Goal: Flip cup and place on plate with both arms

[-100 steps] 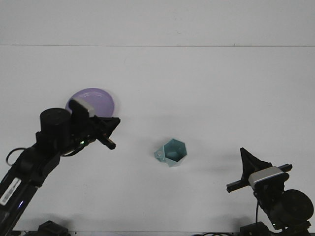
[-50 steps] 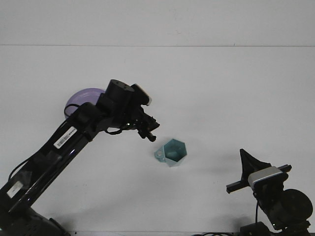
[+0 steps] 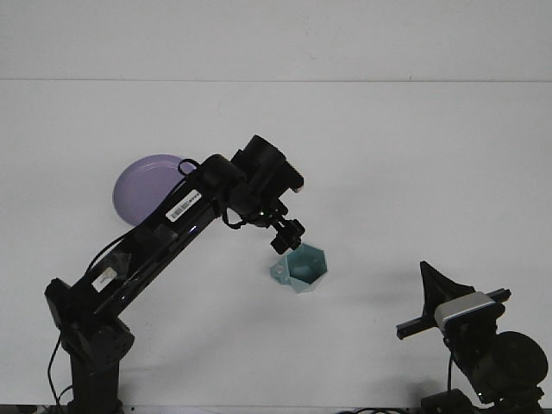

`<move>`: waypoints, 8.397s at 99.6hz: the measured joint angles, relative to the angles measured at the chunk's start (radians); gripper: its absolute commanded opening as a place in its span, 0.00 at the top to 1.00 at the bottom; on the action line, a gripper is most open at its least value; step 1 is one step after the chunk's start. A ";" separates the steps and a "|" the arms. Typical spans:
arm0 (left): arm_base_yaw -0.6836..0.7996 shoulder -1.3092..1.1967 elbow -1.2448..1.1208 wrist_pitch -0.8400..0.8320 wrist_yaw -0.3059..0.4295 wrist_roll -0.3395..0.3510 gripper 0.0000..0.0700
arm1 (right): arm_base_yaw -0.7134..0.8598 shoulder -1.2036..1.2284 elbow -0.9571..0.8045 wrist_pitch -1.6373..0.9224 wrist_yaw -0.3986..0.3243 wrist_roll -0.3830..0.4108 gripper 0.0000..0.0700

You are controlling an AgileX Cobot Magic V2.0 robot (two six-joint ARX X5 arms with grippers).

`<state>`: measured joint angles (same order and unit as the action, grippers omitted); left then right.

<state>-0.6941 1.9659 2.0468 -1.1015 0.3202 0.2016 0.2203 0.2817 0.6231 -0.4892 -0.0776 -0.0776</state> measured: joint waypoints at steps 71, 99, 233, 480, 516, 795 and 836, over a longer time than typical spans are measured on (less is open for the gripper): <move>-0.084 0.131 0.000 -0.025 -0.019 0.026 0.40 | 0.000 0.000 0.000 -0.021 0.000 0.000 1.00; -0.089 0.227 0.000 -0.032 -0.037 0.032 0.69 | 0.000 0.000 0.000 -0.022 -0.001 0.000 1.00; 0.509 0.031 0.101 -0.147 -0.154 -0.039 0.98 | 0.000 0.000 0.000 -0.029 -0.009 0.013 1.00; 0.813 -0.479 0.099 -0.063 -0.079 -0.134 0.98 | 0.000 0.000 0.000 -0.006 -0.001 0.023 1.00; 0.810 -1.045 -0.421 0.174 -0.089 -0.125 0.98 | 0.000 0.000 -0.014 0.026 0.012 0.023 1.00; 0.730 -1.962 -2.013 1.251 -0.262 -0.197 0.98 | -0.109 -0.143 -0.317 0.378 0.088 -0.022 1.00; 0.730 -1.961 -2.013 1.250 -0.262 -0.197 0.98 | -0.176 -0.280 -0.608 0.470 0.051 -0.094 1.00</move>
<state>0.0360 0.0048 0.0341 0.1482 0.0586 0.0048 0.0441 0.0017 0.0154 -0.0189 -0.0261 -0.1715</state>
